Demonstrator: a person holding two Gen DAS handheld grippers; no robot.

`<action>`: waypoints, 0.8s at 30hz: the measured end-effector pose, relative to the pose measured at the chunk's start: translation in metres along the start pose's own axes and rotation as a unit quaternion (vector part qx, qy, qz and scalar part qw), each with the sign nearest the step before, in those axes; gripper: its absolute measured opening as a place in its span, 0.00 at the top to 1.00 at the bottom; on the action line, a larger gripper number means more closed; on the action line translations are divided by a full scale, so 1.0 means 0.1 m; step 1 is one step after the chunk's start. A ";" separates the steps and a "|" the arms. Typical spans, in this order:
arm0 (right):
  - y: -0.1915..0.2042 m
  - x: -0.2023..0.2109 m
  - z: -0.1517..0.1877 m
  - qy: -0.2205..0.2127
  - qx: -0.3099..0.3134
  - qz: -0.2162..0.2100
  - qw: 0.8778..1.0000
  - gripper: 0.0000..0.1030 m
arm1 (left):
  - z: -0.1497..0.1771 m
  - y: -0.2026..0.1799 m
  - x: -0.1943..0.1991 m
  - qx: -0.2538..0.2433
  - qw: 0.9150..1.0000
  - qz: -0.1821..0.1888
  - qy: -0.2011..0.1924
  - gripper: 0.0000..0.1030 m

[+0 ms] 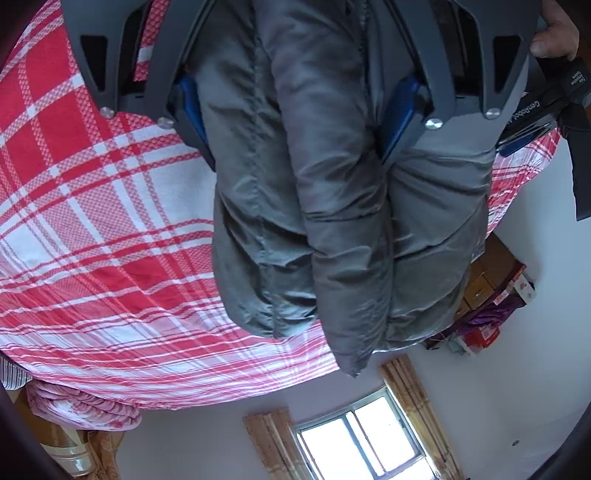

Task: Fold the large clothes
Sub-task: 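Grasp the folded jacket bundle with the left gripper while the right gripper holds it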

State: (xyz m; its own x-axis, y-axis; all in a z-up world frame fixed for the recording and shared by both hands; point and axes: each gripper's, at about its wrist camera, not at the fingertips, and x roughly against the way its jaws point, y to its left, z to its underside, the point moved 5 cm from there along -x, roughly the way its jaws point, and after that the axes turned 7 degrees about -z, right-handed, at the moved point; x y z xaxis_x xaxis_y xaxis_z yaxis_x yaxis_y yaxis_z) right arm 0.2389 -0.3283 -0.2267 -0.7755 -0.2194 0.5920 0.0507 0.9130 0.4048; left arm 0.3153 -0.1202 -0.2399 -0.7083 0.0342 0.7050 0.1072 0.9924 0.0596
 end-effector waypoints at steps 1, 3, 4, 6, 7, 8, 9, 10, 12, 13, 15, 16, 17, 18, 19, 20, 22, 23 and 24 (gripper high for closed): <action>0.00 0.00 0.00 0.001 -0.001 -0.004 1.000 0.25 | 0.00 -0.04 0.02 -0.008 1.000 0.005 -0.004 0.23; 0.01 -0.01 0.01 0.005 0.000 -0.013 1.000 0.31 | 0.00 -0.07 0.02 -0.013 1.000 0.006 -0.007 0.24; 0.02 -0.02 0.01 0.009 0.000 -0.020 1.000 0.31 | -0.01 -0.06 0.01 -0.010 1.000 0.009 -0.005 0.24; 0.02 -0.05 0.01 0.017 -0.001 -0.026 1.000 0.30 | -0.02 -0.06 0.01 -0.006 1.000 0.013 -0.004 0.24; 0.03 -0.06 0.01 0.020 -0.002 -0.030 0.999 0.28 | -0.02 -0.06 0.01 -0.004 1.000 0.015 -0.005 0.24; 0.02 -0.06 0.00 0.020 -0.003 -0.032 0.999 0.28 | -0.02 -0.06 0.02 -0.005 1.000 0.017 -0.006 0.24; 0.03 -0.06 0.00 0.020 -0.001 -0.034 0.999 0.28 | -0.01 -0.07 0.03 -0.006 1.000 0.017 -0.007 0.24; 0.04 -0.06 0.00 0.020 0.001 -0.038 0.999 0.29 | -0.02 -0.08 0.04 -0.008 1.000 0.019 -0.009 0.24; 0.05 -0.06 0.00 0.017 0.002 -0.044 0.999 0.31 | -0.02 -0.10 0.04 -0.011 1.000 0.027 -0.010 0.26; 0.05 -0.05 0.01 0.017 0.002 -0.047 0.999 0.32 | -0.02 -0.11 0.04 -0.014 0.999 0.032 -0.011 0.31; 0.04 -0.05 0.02 0.017 -0.001 -0.053 0.998 0.32 | -0.02 -0.17 0.06 -0.027 0.999 0.037 -0.018 0.37; 0.04 -0.06 0.02 0.018 -0.002 -0.055 0.998 0.32 | -0.02 -0.19 0.07 -0.033 0.999 0.035 -0.021 0.38; 0.04 -0.06 0.02 0.018 -0.003 -0.056 0.998 0.33 | -0.02 -0.20 0.07 -0.034 0.999 0.035 -0.021 0.38; 0.04 -0.06 0.01 0.019 -0.003 -0.058 0.998 0.33 | -0.03 -0.19 0.06 -0.032 0.999 0.037 -0.019 0.38; 0.04 -0.07 0.01 0.020 -0.004 -0.058 0.998 0.33 | -0.03 -0.19 0.06 -0.027 0.999 0.038 -0.017 0.36; 0.03 -0.07 0.01 0.020 -0.005 -0.059 0.998 0.33 | -0.03 -0.18 0.05 -0.024 0.999 0.038 -0.016 0.36; 0.03 -0.07 0.01 0.020 -0.008 -0.061 0.998 0.33 | -0.04 -0.18 0.05 -0.021 0.999 0.033 -0.016 0.34; 0.02 -0.07 0.00 0.019 -0.008 -0.061 0.998 0.33 | -0.04 -0.17 0.05 -0.020 0.999 0.031 -0.015 0.32; 0.02 -0.07 0.00 0.018 -0.009 -0.061 0.998 0.33 | -0.04 -0.16 0.04 -0.016 0.999 0.029 -0.013 0.30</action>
State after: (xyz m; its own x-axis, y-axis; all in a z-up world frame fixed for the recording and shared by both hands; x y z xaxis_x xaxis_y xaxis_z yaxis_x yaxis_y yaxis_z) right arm 0.2445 -0.3249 -0.2303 -0.7533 -0.3420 0.5618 -0.0321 0.8723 0.4880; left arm 0.3137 -0.1365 -0.2350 -0.7187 0.0950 0.6888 0.1711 0.9843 0.0428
